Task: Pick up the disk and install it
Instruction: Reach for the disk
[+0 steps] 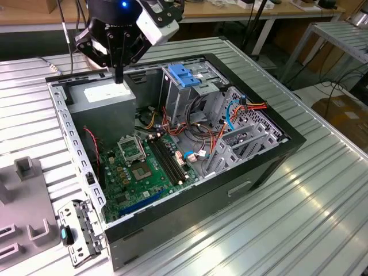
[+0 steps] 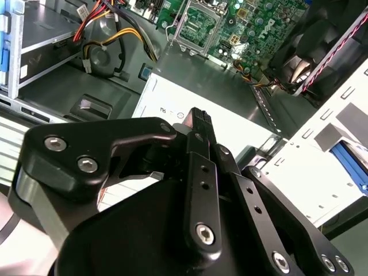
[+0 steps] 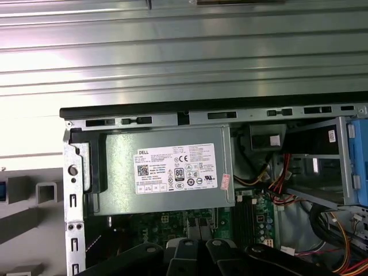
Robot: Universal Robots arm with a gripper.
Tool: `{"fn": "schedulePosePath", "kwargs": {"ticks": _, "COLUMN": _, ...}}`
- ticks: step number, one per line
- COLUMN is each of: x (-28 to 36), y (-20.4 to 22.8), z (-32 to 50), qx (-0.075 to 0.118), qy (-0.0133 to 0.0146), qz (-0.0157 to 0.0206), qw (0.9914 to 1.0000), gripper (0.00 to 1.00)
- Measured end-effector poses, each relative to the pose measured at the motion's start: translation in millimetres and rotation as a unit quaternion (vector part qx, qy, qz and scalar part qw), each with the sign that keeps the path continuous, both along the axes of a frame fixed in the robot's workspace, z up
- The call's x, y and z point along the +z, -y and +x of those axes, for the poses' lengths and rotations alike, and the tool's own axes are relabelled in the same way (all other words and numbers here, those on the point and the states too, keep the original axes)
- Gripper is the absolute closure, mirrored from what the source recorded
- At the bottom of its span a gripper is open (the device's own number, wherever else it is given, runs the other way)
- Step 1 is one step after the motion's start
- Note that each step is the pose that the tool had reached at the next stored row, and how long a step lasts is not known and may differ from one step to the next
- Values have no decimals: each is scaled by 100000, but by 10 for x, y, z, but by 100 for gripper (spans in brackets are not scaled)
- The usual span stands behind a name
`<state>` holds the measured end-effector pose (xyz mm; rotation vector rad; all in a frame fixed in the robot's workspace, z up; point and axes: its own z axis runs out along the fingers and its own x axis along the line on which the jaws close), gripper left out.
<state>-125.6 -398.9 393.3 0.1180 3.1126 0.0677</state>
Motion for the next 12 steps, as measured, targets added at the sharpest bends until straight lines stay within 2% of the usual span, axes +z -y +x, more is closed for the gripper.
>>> {"fn": "schedulePosePath", "kwargs": {"ticks": 12, "x": 0, "y": 0, "z": -40, "qx": 2, "qy": -8, "qz": -3, "qw": 100000, "gripper": 89}}
